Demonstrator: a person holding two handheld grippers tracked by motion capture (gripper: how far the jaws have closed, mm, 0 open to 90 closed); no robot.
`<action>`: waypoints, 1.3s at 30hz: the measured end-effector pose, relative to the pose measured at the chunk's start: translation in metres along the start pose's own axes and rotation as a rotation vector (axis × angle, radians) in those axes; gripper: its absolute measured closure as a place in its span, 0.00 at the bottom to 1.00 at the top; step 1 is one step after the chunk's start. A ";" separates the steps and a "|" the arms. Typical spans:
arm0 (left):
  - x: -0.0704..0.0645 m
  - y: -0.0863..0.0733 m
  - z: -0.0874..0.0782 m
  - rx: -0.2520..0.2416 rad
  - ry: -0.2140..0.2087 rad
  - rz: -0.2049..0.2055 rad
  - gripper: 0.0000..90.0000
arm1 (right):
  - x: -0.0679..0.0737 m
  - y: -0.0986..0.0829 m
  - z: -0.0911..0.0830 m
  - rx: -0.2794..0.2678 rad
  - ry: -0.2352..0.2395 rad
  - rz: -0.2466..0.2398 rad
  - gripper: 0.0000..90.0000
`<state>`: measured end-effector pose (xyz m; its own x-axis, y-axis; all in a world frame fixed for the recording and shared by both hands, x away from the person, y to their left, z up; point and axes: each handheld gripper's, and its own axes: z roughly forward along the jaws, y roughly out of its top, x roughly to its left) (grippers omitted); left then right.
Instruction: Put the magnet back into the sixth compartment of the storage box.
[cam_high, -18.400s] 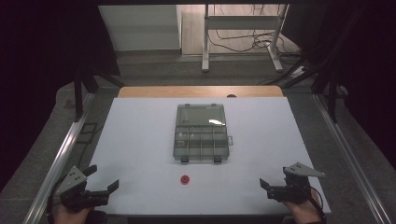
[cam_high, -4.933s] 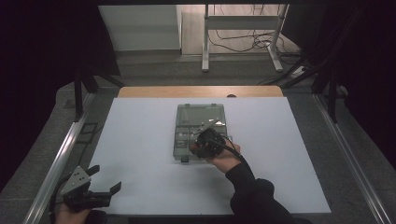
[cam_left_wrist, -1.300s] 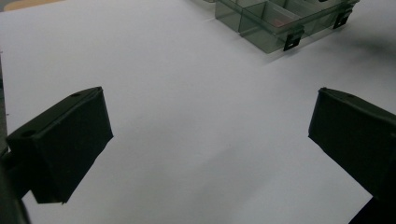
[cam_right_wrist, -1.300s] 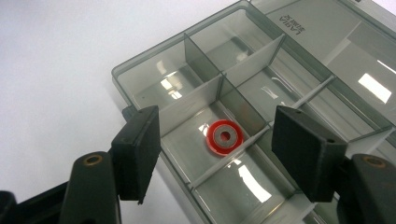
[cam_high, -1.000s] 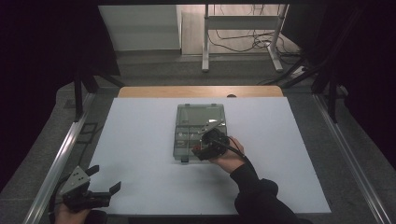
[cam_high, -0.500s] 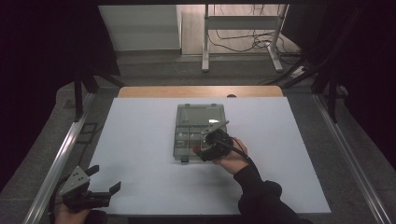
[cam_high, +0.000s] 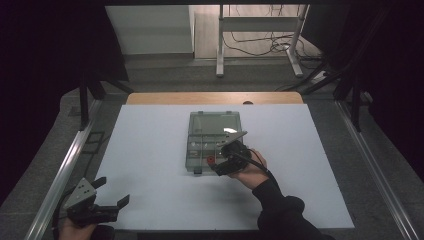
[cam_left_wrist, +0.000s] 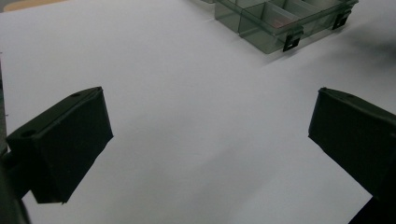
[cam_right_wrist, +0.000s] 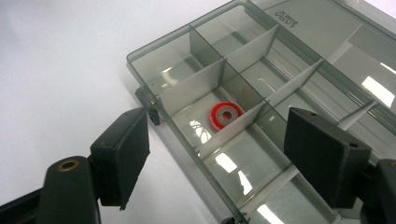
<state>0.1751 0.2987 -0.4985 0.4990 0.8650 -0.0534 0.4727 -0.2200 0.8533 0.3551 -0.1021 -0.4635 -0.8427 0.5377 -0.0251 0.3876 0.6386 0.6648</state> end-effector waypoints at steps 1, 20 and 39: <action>0.000 0.000 0.000 0.000 0.000 0.000 0.00 | 0.000 0.000 0.000 -0.001 0.001 -0.001 0.24; 0.000 0.000 0.000 0.000 0.000 0.001 0.00 | 0.001 -0.009 -0.014 -0.017 0.003 -0.008 0.19; 0.000 0.000 0.000 0.000 0.000 0.000 0.00 | -0.004 -0.019 -0.026 -0.017 -0.024 0.040 0.10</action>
<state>0.1753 0.2984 -0.4985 0.4989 0.8650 -0.0532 0.4724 -0.2201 0.8534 0.3410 -0.1307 -0.4568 -0.8174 0.5758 -0.0162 0.4141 0.6070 0.6783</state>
